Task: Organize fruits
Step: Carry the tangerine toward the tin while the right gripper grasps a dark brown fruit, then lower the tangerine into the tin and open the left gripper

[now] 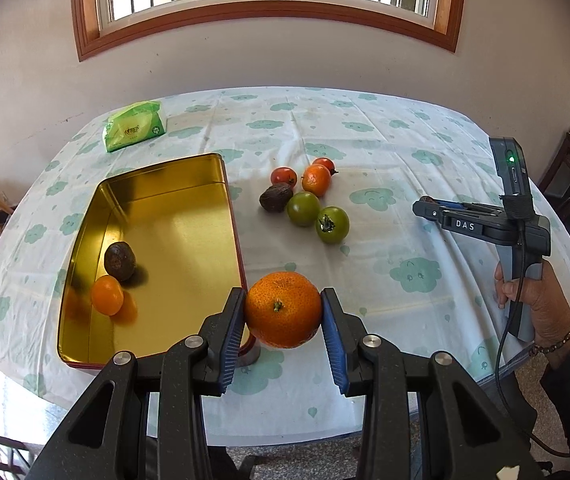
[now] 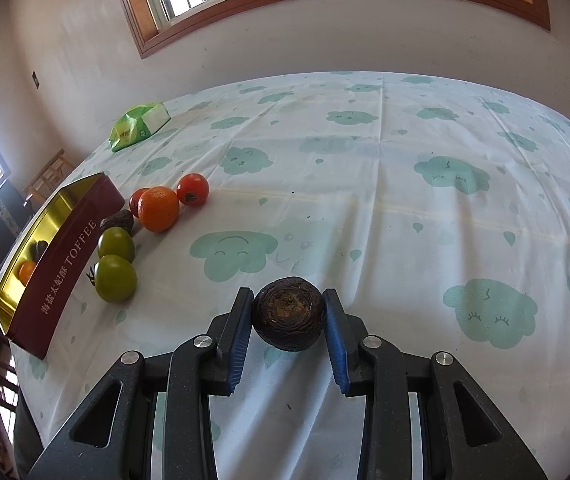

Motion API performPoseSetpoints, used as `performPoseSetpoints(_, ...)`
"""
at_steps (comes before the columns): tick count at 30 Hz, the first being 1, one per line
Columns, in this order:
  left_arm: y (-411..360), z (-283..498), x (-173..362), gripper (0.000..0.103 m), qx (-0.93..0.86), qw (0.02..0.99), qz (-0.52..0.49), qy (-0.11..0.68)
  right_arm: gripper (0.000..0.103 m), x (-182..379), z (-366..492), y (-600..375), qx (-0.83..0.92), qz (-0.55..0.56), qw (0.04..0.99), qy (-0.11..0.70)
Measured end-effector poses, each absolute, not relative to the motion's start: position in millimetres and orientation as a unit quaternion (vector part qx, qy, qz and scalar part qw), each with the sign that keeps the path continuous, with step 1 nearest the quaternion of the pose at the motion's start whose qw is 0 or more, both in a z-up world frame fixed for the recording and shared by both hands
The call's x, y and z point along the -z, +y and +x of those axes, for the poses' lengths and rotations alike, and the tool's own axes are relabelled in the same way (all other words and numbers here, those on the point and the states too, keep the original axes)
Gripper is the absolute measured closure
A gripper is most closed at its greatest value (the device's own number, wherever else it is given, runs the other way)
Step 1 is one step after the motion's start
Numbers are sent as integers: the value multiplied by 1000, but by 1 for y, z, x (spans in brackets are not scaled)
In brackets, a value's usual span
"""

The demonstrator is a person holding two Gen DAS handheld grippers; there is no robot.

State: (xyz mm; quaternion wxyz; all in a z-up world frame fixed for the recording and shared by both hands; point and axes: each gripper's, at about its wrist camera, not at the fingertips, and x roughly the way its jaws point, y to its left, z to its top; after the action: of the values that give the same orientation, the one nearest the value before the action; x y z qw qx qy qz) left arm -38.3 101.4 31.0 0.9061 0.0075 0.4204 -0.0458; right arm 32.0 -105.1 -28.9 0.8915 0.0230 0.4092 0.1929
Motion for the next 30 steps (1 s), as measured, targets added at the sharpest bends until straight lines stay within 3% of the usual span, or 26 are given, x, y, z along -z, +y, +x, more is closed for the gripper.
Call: performPoseSetpoints(30, 167, -21, -1, 69, -57, 908, 8, 415, 67, 31, 32, -102, -189, 18, 890, 413)
